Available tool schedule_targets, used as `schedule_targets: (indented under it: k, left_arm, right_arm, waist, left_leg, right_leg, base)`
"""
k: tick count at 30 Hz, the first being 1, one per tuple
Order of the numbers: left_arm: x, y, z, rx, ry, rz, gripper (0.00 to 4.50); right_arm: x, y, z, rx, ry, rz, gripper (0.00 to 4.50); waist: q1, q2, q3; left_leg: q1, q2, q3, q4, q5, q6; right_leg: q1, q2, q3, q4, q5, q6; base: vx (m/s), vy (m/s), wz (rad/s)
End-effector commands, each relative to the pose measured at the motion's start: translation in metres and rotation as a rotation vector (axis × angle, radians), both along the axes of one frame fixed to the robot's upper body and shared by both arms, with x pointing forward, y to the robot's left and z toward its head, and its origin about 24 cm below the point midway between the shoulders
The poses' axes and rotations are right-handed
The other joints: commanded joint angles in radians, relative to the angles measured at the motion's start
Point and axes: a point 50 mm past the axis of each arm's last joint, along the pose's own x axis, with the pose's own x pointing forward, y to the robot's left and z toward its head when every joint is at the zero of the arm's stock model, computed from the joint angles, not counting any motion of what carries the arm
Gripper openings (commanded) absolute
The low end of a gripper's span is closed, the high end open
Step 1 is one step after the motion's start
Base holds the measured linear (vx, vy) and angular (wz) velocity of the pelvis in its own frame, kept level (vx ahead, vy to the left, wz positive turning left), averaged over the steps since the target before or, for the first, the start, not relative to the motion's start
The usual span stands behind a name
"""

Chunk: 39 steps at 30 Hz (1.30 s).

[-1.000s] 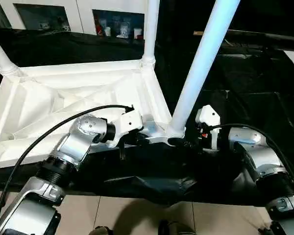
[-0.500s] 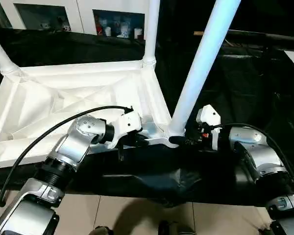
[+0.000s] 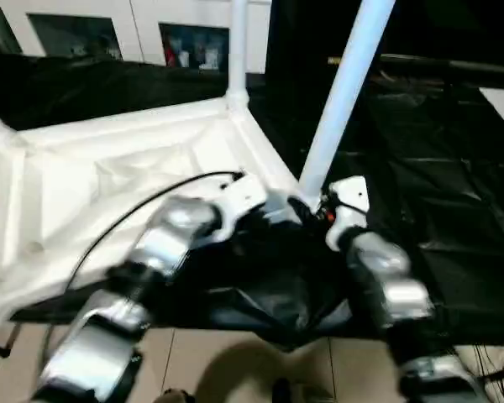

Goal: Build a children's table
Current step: Rotate leg to tighten

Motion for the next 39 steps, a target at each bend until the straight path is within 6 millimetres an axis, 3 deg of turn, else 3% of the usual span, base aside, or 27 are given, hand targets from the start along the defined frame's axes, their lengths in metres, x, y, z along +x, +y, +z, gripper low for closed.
schedule_targets:
  k: [1, 4, 7, 8, 11, 14, 17, 22, 25, 29, 32, 37, 39]
  left_arm:
    - [-0.007, -0.004, -0.025, 0.024, 0.06, 0.046, 0.0]
    - [-0.007, -0.006, -0.025, 0.03, 0.058, 0.042, 0.0]
    - [-0.009, -0.007, -0.027, 0.033, 0.063, 0.012, 0.0]
    - [-0.011, -0.006, -0.027, 0.031, 0.064, -0.006, 0.0]
    - [-0.013, -0.001, -0.027, 0.028, 0.064, -0.044, 0.0]
    - [-0.016, 0.006, -0.025, 0.027, 0.066, -0.09, 0.0]
    - [-0.017, 0.011, -0.024, 0.025, 0.073, -0.113, 0.0]
    - [-0.025, 0.017, -0.017, -0.002, 0.084, -0.259, 0.0]
    - [-0.037, 0.02, -0.012, -0.029, 0.12, -0.406, 0.0]
    - [-0.047, 0.023, -0.008, -0.035, 0.144, -0.517, 0.0]
    - [-0.049, 0.025, -0.005, -0.039, 0.149, -0.548, 0.0]
    - [-0.049, 0.026, -0.004, -0.034, 0.147, -0.552, 0.0]
    - [-0.048, 0.026, -0.003, -0.033, 0.139, -0.543, 0.0]
  right_arm:
    - [-0.002, 0.002, -0.012, -0.006, 0.049, -0.084, 2.66]
    - [-0.002, 0.01, -0.009, 0.01, 0.035, -0.081, 2.66]
    - [-0.004, 0.022, -0.005, 0.084, 0.014, 0.028, 2.66]
    - [-0.006, 0.024, 0.001, 0.121, -0.022, 0.079, 3.01]
    - [-0.009, 0.014, 0.015, 0.114, -0.121, 0.147, 3.36]
    - [-0.009, 0.0, 0.022, 0.08, -0.126, 0.237, 3.64]
    - [-0.012, -0.008, 0.022, 0.035, -0.081, 0.365, 3.8]
    - [-0.027, -0.032, 0.024, -0.07, 0.015, 0.668, 3.8]
    - [-0.035, -0.041, 0.023, -0.142, 0.062, 0.796, 3.8]
    - [-0.037, -0.044, 0.025, -0.162, 0.087, 0.861, 3.8]
    - [-0.038, -0.042, 0.028, -0.175, 0.099, 0.912, 3.8]
    - [-0.037, -0.039, 0.028, -0.186, 0.122, 0.967, 3.8]
    - [-0.036, -0.038, 0.028, -0.192, 0.127, 0.978, 3.52]
  waist:
    - [0.0, -0.006, -0.049]
    - [0.001, -0.004, -0.051]
    - [0.002, -0.002, -0.051]
    - [0.003, -0.005, -0.053]
    - [0.01, -0.006, -0.059]
    - [0.012, -0.009, -0.063]
    - [0.014, -0.005, -0.062]
    - [0.017, -0.01, -0.066]
    - [0.017, -0.01, -0.068]
    - [0.017, -0.005, -0.071]
    - [0.03, -0.003, -0.071]
    - [0.037, -0.007, -0.071]
    - [0.039, -0.009, -0.071]
  left_leg:
    - [0.011, 0.012, -0.013, -0.071, -0.287, 0.025]
    - [0.008, 0.013, -0.014, -0.074, -0.284, 0.031]
    - [0.006, 0.017, -0.013, -0.077, -0.278, 0.041]
    - [0.006, 0.017, -0.012, -0.074, -0.273, 0.047]
    - [0.006, 0.019, -0.008, -0.069, -0.227, 0.073]
    - [0.0, 0.015, -0.006, -0.065, -0.194, 0.092]
    - [0.0, 0.015, -0.004, -0.065, -0.176, 0.104]
    - [-0.003, 0.018, -0.005, -0.061, -0.148, 0.119]
    - [-0.002, 0.021, -0.006, -0.06, -0.146, 0.12]
    - [0.005, 0.025, -0.003, -0.057, -0.127, 0.132]
    - [0.009, 0.028, 0.001, -0.057, -0.099, 0.143]
    - [0.007, 0.025, 0.002, -0.054, -0.115, 0.13]
    - [0.005, 0.023, 0.002, -0.053, -0.111, 0.127]
  right_leg:
    - [0.035, -0.055, 0.033, -0.099, -0.495, -0.094]
    - [0.038, -0.055, 0.033, -0.097, -0.458, -0.097]
    - [0.043, -0.055, 0.033, -0.091, -0.379, -0.126]
    - [0.044, -0.057, 0.035, -0.09, -0.361, -0.136]
    - [0.051, -0.058, 0.038, -0.082, -0.291, -0.162]
    - [0.058, -0.059, 0.036, -0.08, -0.283, -0.173]
    - [0.06, -0.058, 0.035, -0.083, -0.3, -0.169]
    - [0.066, -0.058, 0.033, -0.077, -0.275, -0.186]
    - [0.063, -0.059, 0.032, -0.073, -0.261, -0.202]
    - [0.059, -0.058, 0.035, -0.063, -0.187, -0.238]
    - [0.058, -0.057, 0.036, -0.055, -0.125, -0.259]
    - [0.061, -0.059, 0.036, -0.053, -0.144, -0.249]
    - [0.063, -0.059, 0.036, -0.053, -0.151, -0.241]
  base:
    - [0.0, 0.0, 0.0]
    - [0.0, 0.0, 0.0]
    - [0.0, 0.0, 0.0]
    - [0.0, 0.0, 0.0]
    - [0.0, 0.0, 0.0]
    - [0.0, 0.0, 0.0]
    - [0.0, 0.0, 0.0]
    - [0.0, 0.0, 0.0]
    - [0.0, 0.0, 0.0]
    - [0.0, 0.0, 0.0]
    - [0.0, 0.0, 0.0]
    - [0.0, 0.0, 0.0]
    - [0.0, 0.0, 0.0]
